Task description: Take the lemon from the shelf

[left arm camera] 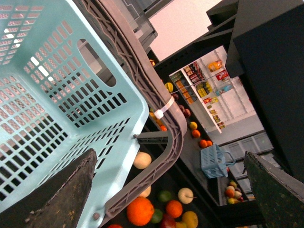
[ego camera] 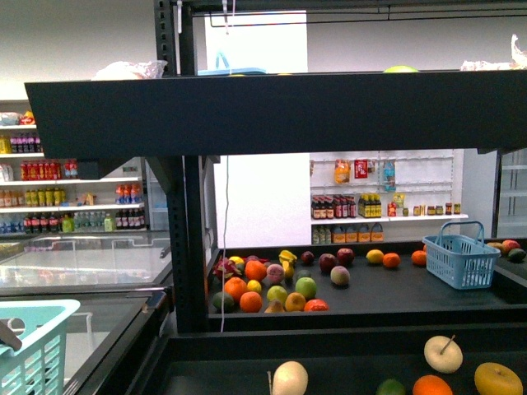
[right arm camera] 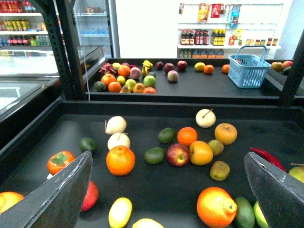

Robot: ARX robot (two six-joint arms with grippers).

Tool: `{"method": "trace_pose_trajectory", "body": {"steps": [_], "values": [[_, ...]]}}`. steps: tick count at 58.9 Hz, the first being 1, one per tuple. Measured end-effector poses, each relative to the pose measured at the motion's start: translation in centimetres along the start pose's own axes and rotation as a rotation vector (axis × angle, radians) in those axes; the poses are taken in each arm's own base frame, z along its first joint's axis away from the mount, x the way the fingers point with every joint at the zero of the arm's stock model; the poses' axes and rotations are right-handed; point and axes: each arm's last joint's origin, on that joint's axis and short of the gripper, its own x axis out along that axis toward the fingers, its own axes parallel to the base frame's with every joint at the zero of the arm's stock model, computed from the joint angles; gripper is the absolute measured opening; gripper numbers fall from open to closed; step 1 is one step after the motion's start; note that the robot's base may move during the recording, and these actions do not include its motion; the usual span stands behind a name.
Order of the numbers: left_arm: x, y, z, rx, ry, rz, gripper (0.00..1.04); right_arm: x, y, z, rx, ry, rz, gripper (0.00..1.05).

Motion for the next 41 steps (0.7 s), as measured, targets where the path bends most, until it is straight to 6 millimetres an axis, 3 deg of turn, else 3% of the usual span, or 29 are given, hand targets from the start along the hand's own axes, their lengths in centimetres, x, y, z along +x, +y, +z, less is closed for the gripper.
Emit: {"method": "trace_pose_trajectory", "body": {"steps": [20, 41], "values": [[5.0, 1.5, 2.4, -0.228, 0.009, 0.016, 0.97, 0.0, 0.0, 0.0, 0.000, 0.000, 0.000, 0.97], [9.4, 1.7, 3.2, -0.316, 0.008, 0.012, 0.97, 0.0, 0.0, 0.0, 0.000, 0.000, 0.000, 0.97]]}}
